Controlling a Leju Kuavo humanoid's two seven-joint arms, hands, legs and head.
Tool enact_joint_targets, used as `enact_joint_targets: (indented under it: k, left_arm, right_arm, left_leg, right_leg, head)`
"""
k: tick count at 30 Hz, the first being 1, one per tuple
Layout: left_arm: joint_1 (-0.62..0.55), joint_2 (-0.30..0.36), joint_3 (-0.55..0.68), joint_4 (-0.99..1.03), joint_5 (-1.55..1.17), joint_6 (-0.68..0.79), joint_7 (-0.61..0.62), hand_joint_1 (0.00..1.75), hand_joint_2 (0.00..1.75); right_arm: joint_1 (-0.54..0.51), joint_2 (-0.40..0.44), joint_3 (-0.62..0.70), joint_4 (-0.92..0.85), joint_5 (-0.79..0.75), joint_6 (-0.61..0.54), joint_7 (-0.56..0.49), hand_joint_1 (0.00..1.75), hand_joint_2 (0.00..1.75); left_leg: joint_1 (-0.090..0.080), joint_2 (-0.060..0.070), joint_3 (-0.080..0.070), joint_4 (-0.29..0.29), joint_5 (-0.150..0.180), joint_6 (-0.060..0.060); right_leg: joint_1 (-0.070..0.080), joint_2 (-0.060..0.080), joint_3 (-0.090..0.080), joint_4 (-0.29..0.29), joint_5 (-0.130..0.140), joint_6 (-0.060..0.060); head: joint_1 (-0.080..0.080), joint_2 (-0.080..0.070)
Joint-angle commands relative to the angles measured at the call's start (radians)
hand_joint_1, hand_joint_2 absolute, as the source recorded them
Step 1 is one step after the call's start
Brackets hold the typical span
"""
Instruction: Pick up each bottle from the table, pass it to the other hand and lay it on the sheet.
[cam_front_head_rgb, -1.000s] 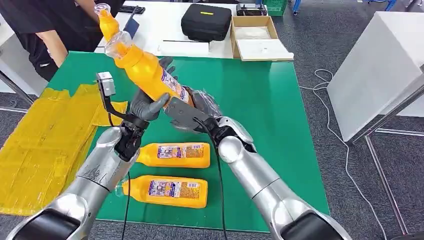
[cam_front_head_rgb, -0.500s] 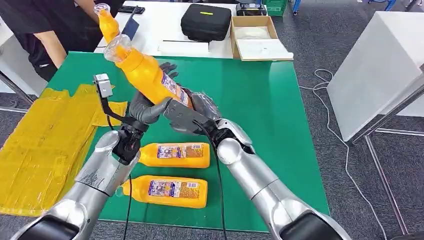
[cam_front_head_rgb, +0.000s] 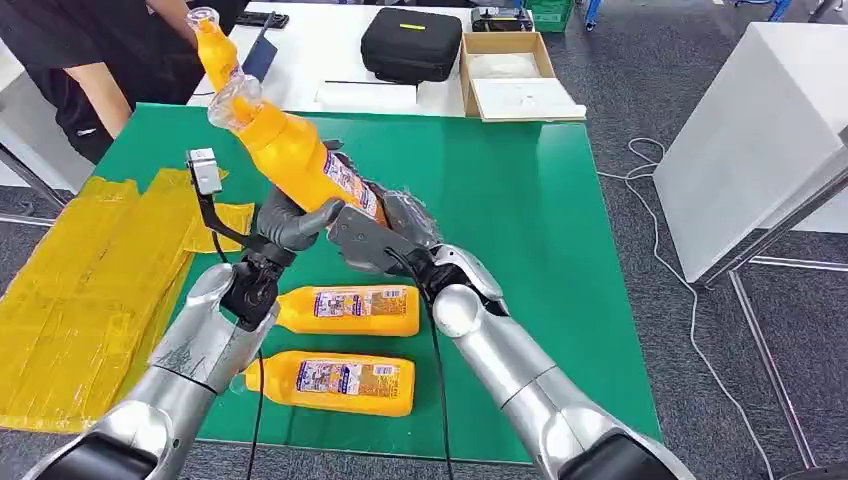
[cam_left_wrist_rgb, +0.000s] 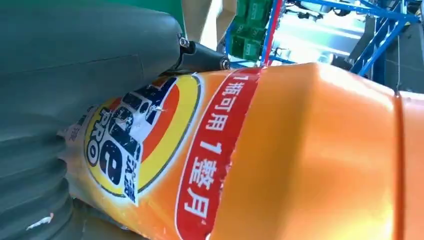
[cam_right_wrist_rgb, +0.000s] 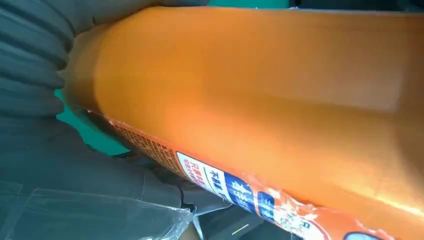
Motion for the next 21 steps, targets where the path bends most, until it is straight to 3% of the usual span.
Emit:
enact_joint_targets:
  k: [1,2,3,4,5,6,7,11,15,18,19,21]
  left_arm:
    - [-0.084,-0.034,0.007,0.059,0.094,-0.085,0.035,1.75,1.75]
    - [-0.082,-0.03,0.01,0.061,0.099,-0.087,0.037,1.75,1.75]
    - [-0.078,-0.025,0.016,0.061,0.103,-0.087,0.034,1.75,1.75]
    - [-0.071,-0.017,0.029,0.063,0.111,-0.091,0.031,1.75,1.75]
    - [-0.065,-0.01,0.041,0.065,0.109,-0.092,0.027,1.75,1.75]
    - [-0.062,-0.002,0.053,0.074,0.117,-0.103,0.029,1.75,1.75]
    - [-0.057,0.007,0.076,0.089,0.113,-0.106,0.023,1.75,1.75]
    - [-0.081,0.038,0.133,0.168,0.137,-0.145,0.034,1.75,1.75]
    - [-0.145,0.044,0.162,0.258,0.166,-0.143,0.06,1.75,1.75]
    - [-0.163,0.071,0.181,0.31,0.132,-0.119,0.028,1.75,1.75]
    - [-0.179,0.105,0.169,0.325,-0.032,0.004,-0.101,1.75,1.75]
    - [-0.182,0.117,0.177,0.33,-0.03,-0.01,-0.095,1.75,1.75]
  right_arm:
    - [0.025,-0.058,0.012,0.049,0.01,-0.002,0.02,1.62,1.75]
    - [0.027,-0.064,0.009,0.046,0.011,-0.004,0.02,1.69,1.75]
    - [0.033,-0.072,0.003,0.035,0.014,-0.013,0.02,1.64,1.75]
    - [0.044,-0.087,-0.009,0.01,0.018,-0.029,0.021,1.47,1.75]
    - [0.054,-0.104,-0.023,-0.024,0.027,-0.043,0.015,0.3,1.75]
    - [0.063,-0.119,-0.039,-0.058,0.031,-0.05,0.013,0.0,1.75]
    - [0.082,-0.142,-0.084,-0.12,0.026,-0.056,0.002,0.0,0.0]
    - [0.115,-0.211,-0.208,-0.298,-0.047,-0.017,-0.062,0.0,0.0]
    - [0.14,-0.233,-0.274,-0.369,-0.086,0.026,-0.075,0.0,0.0]
    - [0.155,-0.23,-0.299,-0.376,-0.081,0.03,-0.074,0.0,0.0]
    - [0.171,-0.229,-0.306,-0.39,-0.071,0.031,-0.074,0.0,0.0]
    - [0.177,-0.229,-0.306,-0.393,-0.07,0.031,-0.075,0.0,0.0]
  left_leg:
    - [0.002,-0.005,0.003,0.0,-0.001,-0.001]
    - [0.002,-0.004,0.002,0.0,0.0,-0.001]
    - [0.002,-0.006,0.004,0.001,-0.001,-0.001]
    - [0.002,-0.007,0.005,0.001,-0.002,-0.001]
    - [0.002,-0.006,0.004,0.0,-0.001,-0.001]
    - [0.002,-0.006,0.006,0.0,-0.002,-0.001]
    - [0.002,-0.005,0.004,0.0,-0.001,-0.001]
    - [0.002,-0.007,0.007,0.001,-0.002,-0.001]
    - [0.001,-0.006,0.0,0.001,-0.001,-0.001]
    - [0.001,-0.009,0.003,0.001,-0.001,-0.002]
    - [0.0,-0.006,0.002,0.001,-0.001,-0.002]
    - [0.001,-0.005,0.003,0.001,-0.003,-0.002]
  right_leg:
    - [0.002,-0.006,0.006,-0.001,-0.002,-0.002]
    - [0.002,-0.005,0.004,-0.001,-0.001,-0.001]
    - [0.002,-0.007,0.007,-0.001,-0.003,-0.002]
    - [0.003,-0.008,0.009,-0.001,-0.003,-0.003]
    - [0.002,-0.007,0.007,-0.002,-0.002,-0.002]
    - [0.003,-0.008,0.009,-0.002,-0.003,-0.003]
    - [0.002,-0.007,0.007,-0.002,-0.002,-0.002]
    - [0.003,-0.009,0.011,-0.002,-0.004,-0.003]
    - [0.001,-0.006,0.004,0.0,-0.001,-0.002]
    - [0.001,-0.009,0.008,0.0,-0.003,-0.003]
    - [0.001,-0.007,0.005,0.0,-0.001,-0.002]
    - [0.002,-0.005,0.007,0.0,-0.002,-0.003]
  head:
    - [0.0,0.0]
    - [0.0,0.0]
    - [0.0,0.0]
    - [0.0,0.0]
    - [0.0,0.0]
    - [0.0,0.0]
    - [0.0,0.0]
    - [0.0,0.0]
    - [0.0,0.0]
    - [0.001,0.0]
    - [0.0,0.0]
    - [0.0,0.0]
